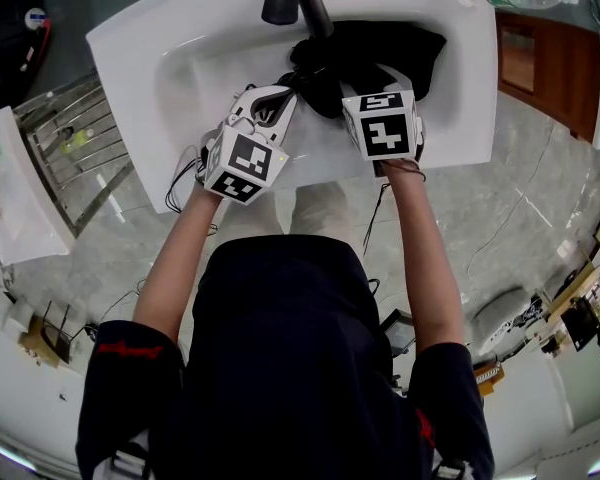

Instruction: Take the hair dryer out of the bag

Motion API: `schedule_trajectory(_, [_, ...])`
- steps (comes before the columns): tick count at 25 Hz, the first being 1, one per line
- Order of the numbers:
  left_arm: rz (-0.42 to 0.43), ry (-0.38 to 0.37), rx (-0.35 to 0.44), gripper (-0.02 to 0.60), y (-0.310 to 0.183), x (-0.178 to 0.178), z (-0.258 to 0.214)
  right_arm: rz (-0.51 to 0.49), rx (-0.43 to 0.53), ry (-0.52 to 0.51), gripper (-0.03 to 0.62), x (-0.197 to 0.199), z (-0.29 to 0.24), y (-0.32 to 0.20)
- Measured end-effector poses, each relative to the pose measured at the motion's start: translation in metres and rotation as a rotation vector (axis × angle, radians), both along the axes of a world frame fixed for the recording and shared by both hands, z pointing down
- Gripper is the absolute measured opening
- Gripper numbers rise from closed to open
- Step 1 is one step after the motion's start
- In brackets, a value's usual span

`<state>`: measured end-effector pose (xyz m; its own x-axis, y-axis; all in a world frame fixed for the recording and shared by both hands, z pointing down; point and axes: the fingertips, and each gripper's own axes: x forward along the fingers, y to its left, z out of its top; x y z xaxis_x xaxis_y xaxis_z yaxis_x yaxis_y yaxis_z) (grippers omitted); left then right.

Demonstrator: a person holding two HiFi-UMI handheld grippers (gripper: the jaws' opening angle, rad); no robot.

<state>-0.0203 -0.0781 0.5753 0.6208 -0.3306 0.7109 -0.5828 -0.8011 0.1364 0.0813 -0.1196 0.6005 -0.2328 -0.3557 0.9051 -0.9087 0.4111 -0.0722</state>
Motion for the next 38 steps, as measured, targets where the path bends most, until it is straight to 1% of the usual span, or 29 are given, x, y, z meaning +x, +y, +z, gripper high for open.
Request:
schedule_trajectory(2, [0.019, -0.016, -0.008, 0.014, -0.001, 0.003, 0.004, 0.001, 0.002, -0.004, 0.218, 0.001, 0.0, -0.001])
schedule_trajectory(5, [0.025, -0.025, -0.028, 0.014, -0.004, 0.009, 0.008, 0.003, -0.002, -0.018, 0.202, 0.003, -0.002, -0.002])
schedule_trajectory(8, [0.044, -0.052, -0.026, 0.015, -0.01, 0.016, 0.014, -0.001, 0.0, -0.029, 0.173, 0.003, -0.003, -0.002])
schedule_trajectory(9, [0.057, -0.062, -0.023, 0.025, -0.011, 0.019, 0.016, -0.008, 0.003, -0.028, 0.15, 0.003, -0.004, -0.002])
schedule_trajectory(11, [0.078, -0.075, -0.028, 0.095, -0.013, 0.023, 0.02, -0.021, 0.006, -0.026, 0.119, 0.003, -0.006, -0.002])
schedule_trajectory(12, [0.083, -0.078, -0.035, 0.111, -0.014, 0.024, 0.022, -0.024, 0.008, -0.027, 0.114, 0.002, -0.006, -0.001])
schedule_trajectory(16, [0.096, -0.091, -0.054, 0.141, -0.015, 0.025, 0.028, -0.03, 0.012, -0.043, 0.103, 0.002, -0.006, -0.003])
schedule_trajectory(20, [0.151, -0.125, -0.075, 0.147, -0.012, 0.034, 0.034, -0.022, 0.006, -0.055, 0.084, 0.005, -0.006, -0.003])
schedule_trajectory(22, [0.162, -0.135, -0.084, 0.157, -0.013, 0.038, 0.038, -0.016, 0.004, -0.063, 0.078, 0.006, -0.006, -0.003])
schedule_trajectory(26, [0.168, -0.157, -0.104, 0.218, -0.019, 0.044, 0.048, -0.015, 0.005, -0.074, 0.078, 0.006, -0.006, -0.004])
schedule_trajectory(31, [0.177, -0.151, -0.131, 0.235, -0.021, 0.049, 0.059, -0.006, 0.006, -0.089, 0.078, 0.006, -0.005, -0.003])
schedule_trajectory(38, [0.228, -0.2, -0.121, 0.244, -0.023, 0.057, 0.071, -0.005, 0.008, -0.101, 0.078, 0.005, -0.005, -0.005])
